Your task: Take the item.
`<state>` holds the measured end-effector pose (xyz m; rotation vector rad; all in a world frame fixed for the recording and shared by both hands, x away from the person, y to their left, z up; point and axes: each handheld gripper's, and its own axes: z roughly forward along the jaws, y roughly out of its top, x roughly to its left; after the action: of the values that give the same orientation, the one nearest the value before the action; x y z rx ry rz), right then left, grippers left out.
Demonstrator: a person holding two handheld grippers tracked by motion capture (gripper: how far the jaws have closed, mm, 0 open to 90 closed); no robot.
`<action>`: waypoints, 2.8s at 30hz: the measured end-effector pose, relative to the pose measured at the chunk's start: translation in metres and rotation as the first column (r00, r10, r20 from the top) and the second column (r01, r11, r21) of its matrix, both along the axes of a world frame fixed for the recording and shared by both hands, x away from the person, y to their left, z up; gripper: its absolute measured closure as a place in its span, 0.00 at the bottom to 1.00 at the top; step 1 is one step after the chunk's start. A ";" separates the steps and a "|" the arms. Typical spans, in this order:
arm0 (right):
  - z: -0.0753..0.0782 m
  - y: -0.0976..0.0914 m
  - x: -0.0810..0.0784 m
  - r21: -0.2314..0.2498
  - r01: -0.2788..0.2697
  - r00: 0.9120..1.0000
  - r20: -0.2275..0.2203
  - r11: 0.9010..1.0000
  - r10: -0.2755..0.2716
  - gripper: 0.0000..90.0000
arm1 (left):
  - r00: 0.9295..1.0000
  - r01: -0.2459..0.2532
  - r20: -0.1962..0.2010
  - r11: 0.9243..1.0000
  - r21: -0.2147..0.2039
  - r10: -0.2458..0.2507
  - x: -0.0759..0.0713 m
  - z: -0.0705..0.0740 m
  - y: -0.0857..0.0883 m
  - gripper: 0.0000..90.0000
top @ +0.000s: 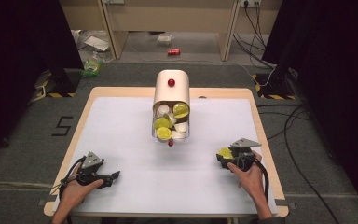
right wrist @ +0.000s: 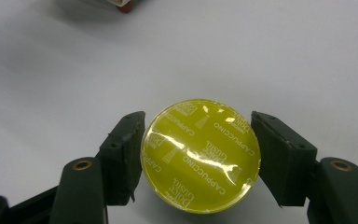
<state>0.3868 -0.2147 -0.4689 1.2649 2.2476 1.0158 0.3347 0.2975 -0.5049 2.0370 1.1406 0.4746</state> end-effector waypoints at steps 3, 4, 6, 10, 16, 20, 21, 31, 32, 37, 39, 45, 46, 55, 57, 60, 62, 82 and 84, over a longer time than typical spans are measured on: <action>-0.001 -0.002 0.001 -0.003 0.009 1.000 -0.005 1.000 -0.009 0.42 | 1.000 0.000 0.000 1.000 0.000 0.000 0.000 0.000 0.000 0.15; -0.001 -0.002 0.001 -0.006 0.010 1.000 -0.007 1.000 -0.010 0.42 | 1.000 0.000 0.000 1.000 0.000 0.000 0.000 0.000 0.000 0.15; -0.002 -0.003 0.001 -0.012 0.012 1.000 -0.009 1.000 -0.012 0.42 | 1.000 0.000 0.000 1.000 0.000 0.000 0.000 0.000 0.000 0.15; -0.004 -0.004 0.002 -0.009 0.017 1.000 -0.013 1.000 -0.017 0.42 | 1.000 0.000 0.000 1.000 0.000 0.000 0.000 0.000 0.000 0.15; -0.005 -0.004 0.002 0.000 0.018 1.000 -0.024 1.000 -0.018 0.40 | 1.000 0.000 0.000 1.000 0.000 0.000 0.000 0.000 0.000 0.15; -0.004 -0.004 0.002 0.004 0.020 1.000 -0.016 1.000 -0.020 0.33 | 1.000 0.000 0.000 1.000 0.001 0.000 0.000 0.000 0.000 0.15; -0.003 -0.004 0.002 0.008 0.028 1.000 -0.012 1.000 -0.028 0.32 | 1.000 0.000 0.000 1.000 0.000 0.000 0.000 0.000 0.000 0.15; 0.009 -0.003 -0.002 0.067 0.027 0.998 0.054 0.997 -0.030 0.29 | 1.000 0.000 0.000 1.000 -0.001 0.000 0.000 0.000 0.000 0.15; 0.010 -0.003 -0.002 0.069 0.026 0.998 0.058 0.997 -0.030 0.29 | 1.000 0.000 0.000 1.000 0.000 0.000 0.000 0.000 0.000 0.15; 0.015 0.001 -0.004 0.086 0.011 0.996 0.086 0.996 -0.019 0.29 | 1.000 0.000 0.000 1.000 0.000 0.000 0.000 0.000 0.000 0.15; 0.018 0.004 -0.005 0.091 0.008 0.995 0.098 0.996 -0.017 0.29 | 1.000 0.000 0.000 1.000 -0.001 0.000 0.000 0.000 0.000 0.15; 0.024 0.009 -0.009 0.095 -0.004 0.992 0.123 0.995 -0.007 0.29 | 1.000 0.000 0.000 1.000 -0.001 0.000 0.000 0.000 0.000 0.15; 0.025 0.009 -0.009 0.097 -0.007 0.992 0.128 0.995 -0.006 0.29 | 1.000 0.000 0.000 1.000 -0.001 0.000 0.000 0.000 0.000 0.15; 0.029 0.013 -0.010 0.099 -0.015 0.990 0.138 0.995 0.001 0.29 | 1.000 0.000 0.000 1.000 0.000 0.000 0.000 0.000 0.000 0.15; 0.030 0.014 -0.011 0.101 -0.016 0.990 0.140 0.995 0.002 0.30 | 1.000 0.000 -0.001 1.000 -0.001 0.000 0.000 0.000 0.000 0.15; 0.031 0.016 -0.011 0.101 -0.023 0.989 0.149 0.995 0.007 0.30 | 1.000 0.000 0.000 1.000 -0.001 0.000 0.000 0.000 0.000 0.15; 0.032 0.017 -0.012 0.105 -0.023 0.989 0.149 0.994 0.007 0.30 | 1.000 0.000 -0.001 1.000 -0.001 0.000 0.000 0.000 0.000 0.15; 0.045 0.040 -0.022 0.122 -0.092 0.980 0.187 0.988 0.068 0.31 | 1.000 0.003 -0.004 1.000 -0.004 -0.003 0.000 0.000 0.000 0.15; 0.046 0.041 -0.023 0.122 -0.097 0.980 0.188 0.988 0.073 0.31 | 1.000 0.003 -0.004 1.000 -0.004 -0.003 0.000 0.000 0.000 0.15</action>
<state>0.3639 -0.1737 -0.4228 1.0846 2.1396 1.2753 0.3348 0.2971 -0.5053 2.0369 1.1401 0.4671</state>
